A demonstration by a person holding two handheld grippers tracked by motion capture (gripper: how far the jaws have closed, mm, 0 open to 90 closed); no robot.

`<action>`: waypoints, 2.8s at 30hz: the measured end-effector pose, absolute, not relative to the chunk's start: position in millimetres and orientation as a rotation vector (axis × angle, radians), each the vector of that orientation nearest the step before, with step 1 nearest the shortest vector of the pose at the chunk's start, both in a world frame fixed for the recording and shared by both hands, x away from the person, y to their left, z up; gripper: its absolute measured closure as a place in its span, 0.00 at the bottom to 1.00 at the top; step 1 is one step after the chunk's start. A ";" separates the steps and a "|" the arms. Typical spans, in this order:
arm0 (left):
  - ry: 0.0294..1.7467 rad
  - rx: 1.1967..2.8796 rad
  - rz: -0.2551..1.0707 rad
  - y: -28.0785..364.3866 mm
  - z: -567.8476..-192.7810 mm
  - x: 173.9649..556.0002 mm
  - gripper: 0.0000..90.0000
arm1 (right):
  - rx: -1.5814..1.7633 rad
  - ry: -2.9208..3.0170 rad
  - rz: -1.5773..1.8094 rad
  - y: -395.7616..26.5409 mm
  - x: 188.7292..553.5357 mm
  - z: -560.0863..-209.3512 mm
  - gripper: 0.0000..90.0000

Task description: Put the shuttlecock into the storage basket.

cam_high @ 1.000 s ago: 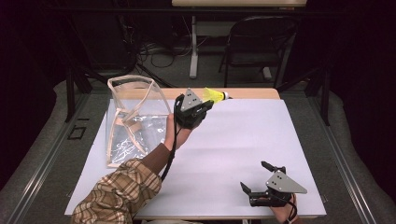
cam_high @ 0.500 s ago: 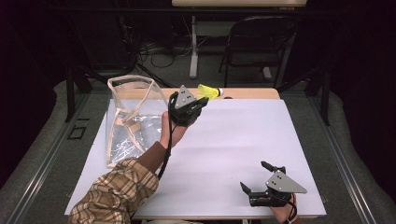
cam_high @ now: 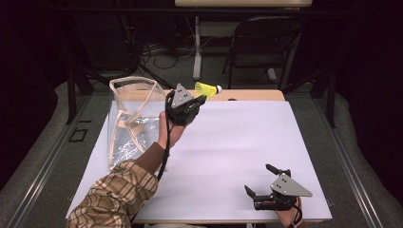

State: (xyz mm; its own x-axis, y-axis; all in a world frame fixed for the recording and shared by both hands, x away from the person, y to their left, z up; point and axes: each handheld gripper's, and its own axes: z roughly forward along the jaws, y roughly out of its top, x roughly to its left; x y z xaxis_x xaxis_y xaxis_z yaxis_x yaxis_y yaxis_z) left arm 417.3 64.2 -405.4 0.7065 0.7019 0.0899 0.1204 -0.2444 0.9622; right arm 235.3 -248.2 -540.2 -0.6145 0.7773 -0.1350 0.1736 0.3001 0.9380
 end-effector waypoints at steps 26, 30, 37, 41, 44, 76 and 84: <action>0.696 1.717 0.681 90.2 -392.7 421.9 1.00 | 0.845 1.983 1.321 -247.7 235.9 -540.6 0.00; 0.706 1.707 0.688 96.1 -390.9 422.6 1.00 | 0.845 1.982 1.320 -247.8 235.9 -540.6 0.00; 0.721 1.688 0.703 105.6 -387.7 423.0 1.00 | 0.843 1.981 1.321 -248.0 235.7 -540.4 0.00; 0.728 1.682 0.713 110.7 -385.9 423.2 1.00 | 0.843 1.982 1.320 -247.9 235.8 -540.5 0.00; 0.736 1.673 0.724 114.7 -384.3 423.2 1.00 | 0.843 1.982 1.319 -247.9 235.8 -540.5 0.00; 0.794 1.626 0.802 155.2 -372.3 422.3 1.00 | 0.843 1.987 1.315 -247.1 236.5 -541.2 0.00; 0.813 1.603 0.816 165.5 -369.5 421.8 1.00 | 0.842 1.987 1.316 -247.0 236.6 -541.2 0.00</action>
State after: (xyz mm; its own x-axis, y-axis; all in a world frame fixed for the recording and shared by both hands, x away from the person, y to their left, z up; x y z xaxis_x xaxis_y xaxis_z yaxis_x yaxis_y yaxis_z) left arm 421.8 165.5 -369.5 0.5260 0.8458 0.0888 0.0856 -0.1566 0.9840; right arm 236.6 -247.0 -541.2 -0.6155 0.7760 -0.1379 0.1760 0.3059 0.9356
